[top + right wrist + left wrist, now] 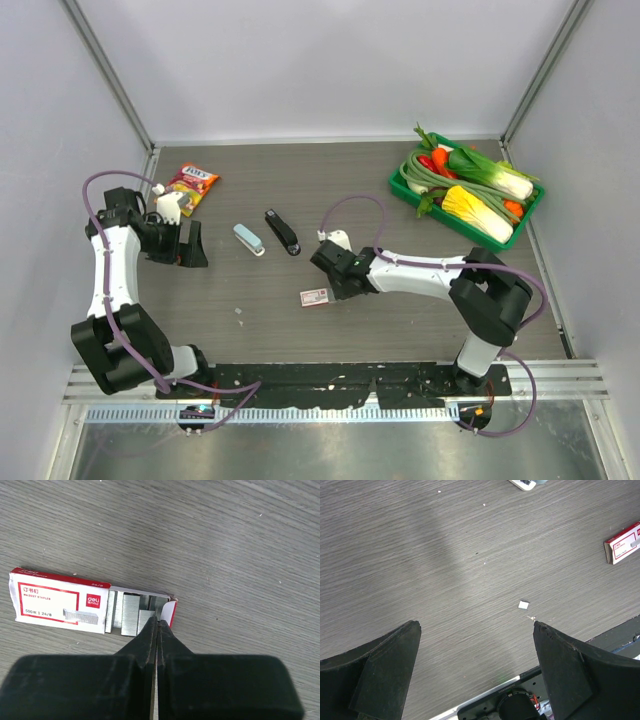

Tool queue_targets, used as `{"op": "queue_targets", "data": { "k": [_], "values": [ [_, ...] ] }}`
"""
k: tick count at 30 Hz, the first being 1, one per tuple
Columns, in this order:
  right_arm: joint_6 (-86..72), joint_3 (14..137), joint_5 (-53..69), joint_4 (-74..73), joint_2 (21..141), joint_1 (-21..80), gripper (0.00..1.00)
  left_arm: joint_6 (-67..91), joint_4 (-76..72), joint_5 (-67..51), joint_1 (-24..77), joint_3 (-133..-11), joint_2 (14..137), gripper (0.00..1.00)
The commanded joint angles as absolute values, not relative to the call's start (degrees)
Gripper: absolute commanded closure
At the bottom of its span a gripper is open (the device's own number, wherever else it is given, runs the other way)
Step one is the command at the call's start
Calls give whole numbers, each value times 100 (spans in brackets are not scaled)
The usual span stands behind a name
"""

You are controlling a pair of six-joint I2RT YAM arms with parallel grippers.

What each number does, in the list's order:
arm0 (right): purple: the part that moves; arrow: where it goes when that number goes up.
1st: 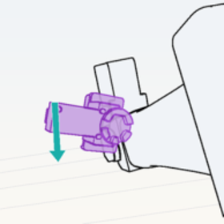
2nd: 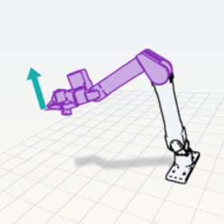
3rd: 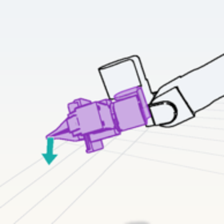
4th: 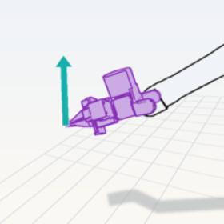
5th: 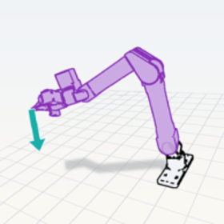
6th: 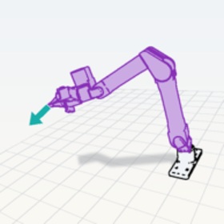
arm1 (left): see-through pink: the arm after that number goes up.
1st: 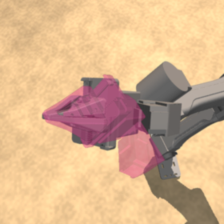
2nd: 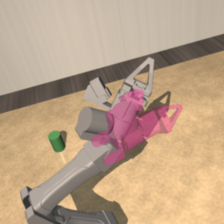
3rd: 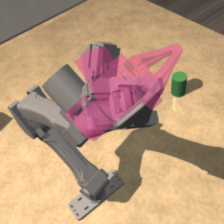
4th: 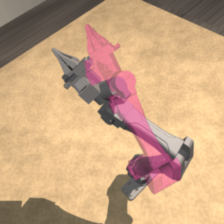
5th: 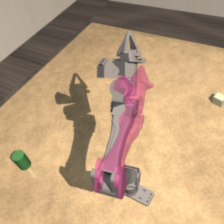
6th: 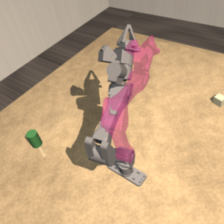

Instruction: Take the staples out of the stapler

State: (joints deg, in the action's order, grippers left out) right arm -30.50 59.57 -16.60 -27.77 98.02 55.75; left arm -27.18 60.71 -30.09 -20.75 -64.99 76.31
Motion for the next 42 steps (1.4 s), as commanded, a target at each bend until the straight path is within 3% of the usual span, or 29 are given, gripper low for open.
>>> {"op": "queue_targets", "data": {
  "k": [1, 22, 31, 36, 42],
  "values": [
    [-3041, 6108, -1679, -2663, 9853, 5563, 99, -2690, 6064, -3129, -2101, -6565, 7576, 2],
    [-3269, 5828, -2057, -2804, 9158, 5511, 98, -2812, 6134, -3471, -2057, -6425, 7611, 2],
    [-3366, 5538, -1829, -2594, 8869, 5274, 96, -2338, 5432, -2637, -397, -6091, 7506, 5],
    [-3489, 5002, -1012, -1856, 8701, 4923, 80, -2153, 5081, -2505, 623, -6073, 7857, 4],
    [-3709, 4553, -361, -1135, 8631, 4694, 79, -2030, 4825, -2496, 1396, -6179, 8454, 3]
  ]
}}
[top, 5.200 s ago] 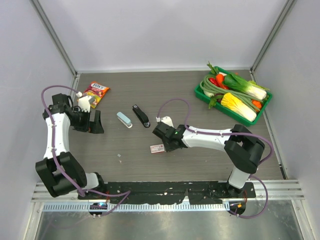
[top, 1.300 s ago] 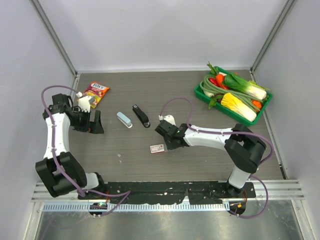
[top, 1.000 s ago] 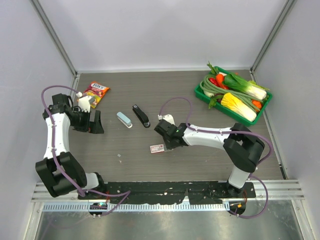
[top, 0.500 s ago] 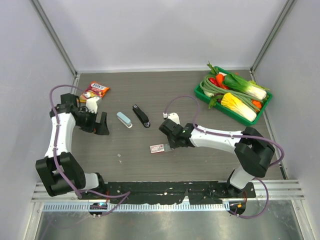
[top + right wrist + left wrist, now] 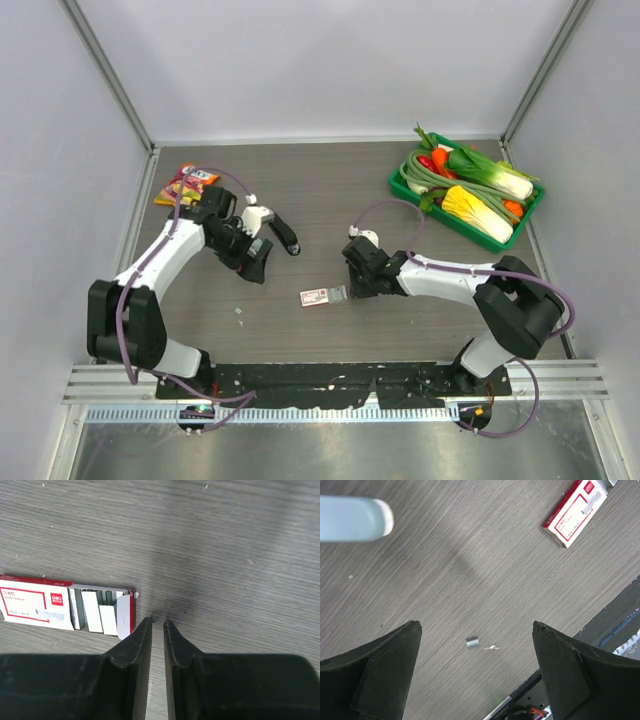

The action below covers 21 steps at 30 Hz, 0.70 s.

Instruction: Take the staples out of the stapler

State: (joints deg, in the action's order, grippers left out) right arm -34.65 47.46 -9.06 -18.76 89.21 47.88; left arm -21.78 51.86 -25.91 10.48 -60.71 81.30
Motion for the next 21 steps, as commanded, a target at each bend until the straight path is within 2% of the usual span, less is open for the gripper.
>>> {"op": "queue_targets", "data": {
  "k": [1, 10, 21],
  "values": [
    [-3726, 4457, -299, -986, 8631, 4632, 79, -2030, 4747, -2426, 1589, -6170, 8507, 3],
    [-3946, 3798, 474, -124, 8421, 4333, 80, -2039, 3974, -1653, 2697, -5810, 8894, 8],
    [-4297, 3226, 1019, 544, 8095, 3903, 80, -2118, 3586, -1231, 3278, -5643, 9184, 17]
  ]
}}
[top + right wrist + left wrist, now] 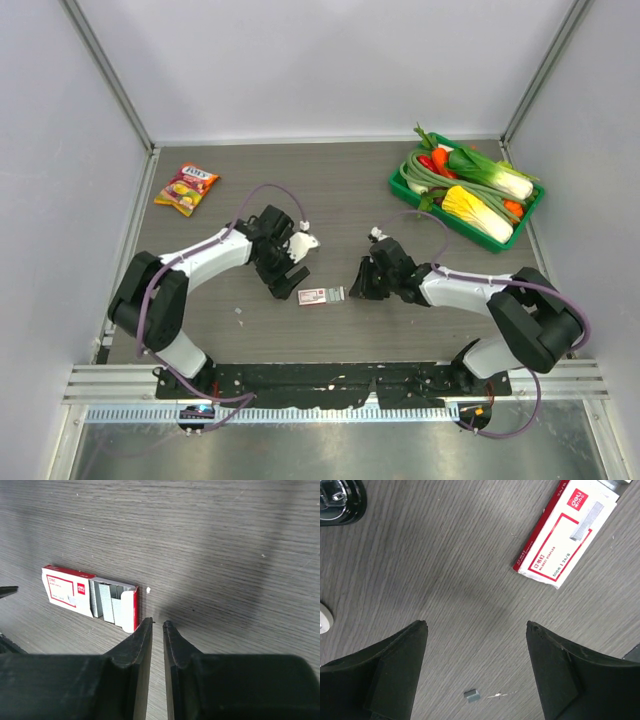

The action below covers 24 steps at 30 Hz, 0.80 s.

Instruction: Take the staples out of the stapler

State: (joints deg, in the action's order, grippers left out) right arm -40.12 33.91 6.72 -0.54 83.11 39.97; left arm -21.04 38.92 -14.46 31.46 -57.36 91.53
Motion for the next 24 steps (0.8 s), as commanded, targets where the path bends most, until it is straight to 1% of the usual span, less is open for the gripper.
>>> {"op": "queue_targets", "data": {
  "k": [1, 7, 13, 20, 24],
  "values": [
    [-4350, 3173, 1107, 789, 8086, 3859, 80, -2109, 3516, -1196, 3331, -5582, 9185, 17],
    [-4737, 2865, 1678, 1704, 8296, 3753, 80, -2031, 3340, -1081, 3524, -5441, 9185, 19],
    [-4737, 2848, 1705, 1819, 8402, 3727, 81, -1925, 3121, -967, 3673, -5326, 9167, 21],
    [-4641, 2839, 1626, 1714, 8561, 3718, 83, -1854, 3050, -940, 3762, -5309, 9220, 27],
    [-4518, 2830, 1547, 1521, 8447, 3700, 83, -1854, 3076, -932, 3806, -5265, 9176, 27]
  ]
}}
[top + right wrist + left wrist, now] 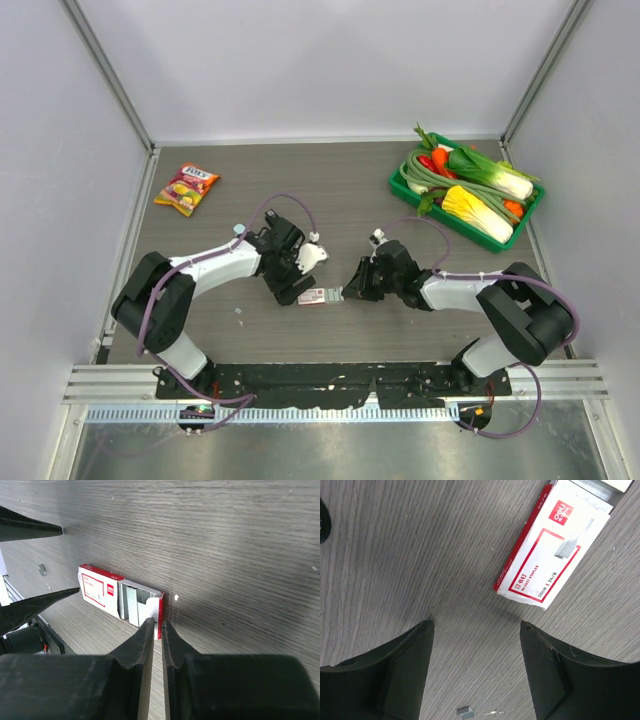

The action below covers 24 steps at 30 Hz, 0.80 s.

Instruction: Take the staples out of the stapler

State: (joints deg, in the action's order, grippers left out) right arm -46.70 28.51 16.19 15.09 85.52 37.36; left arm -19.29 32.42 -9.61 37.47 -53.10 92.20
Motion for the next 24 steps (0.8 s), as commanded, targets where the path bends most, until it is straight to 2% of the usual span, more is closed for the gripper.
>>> {"op": "queue_targets", "data": {
  "k": [1, 24],
  "values": [
    [-4509, 2830, 1556, 1494, 8420, 3683, 83, -1854, 3085, -923, 3832, -5265, 9167, 27],
    [-4702, 2637, 1802, 2004, 8525, 3612, 83, -1749, 3173, -826, 3964, -5353, 9193, 28]
  ]
}}
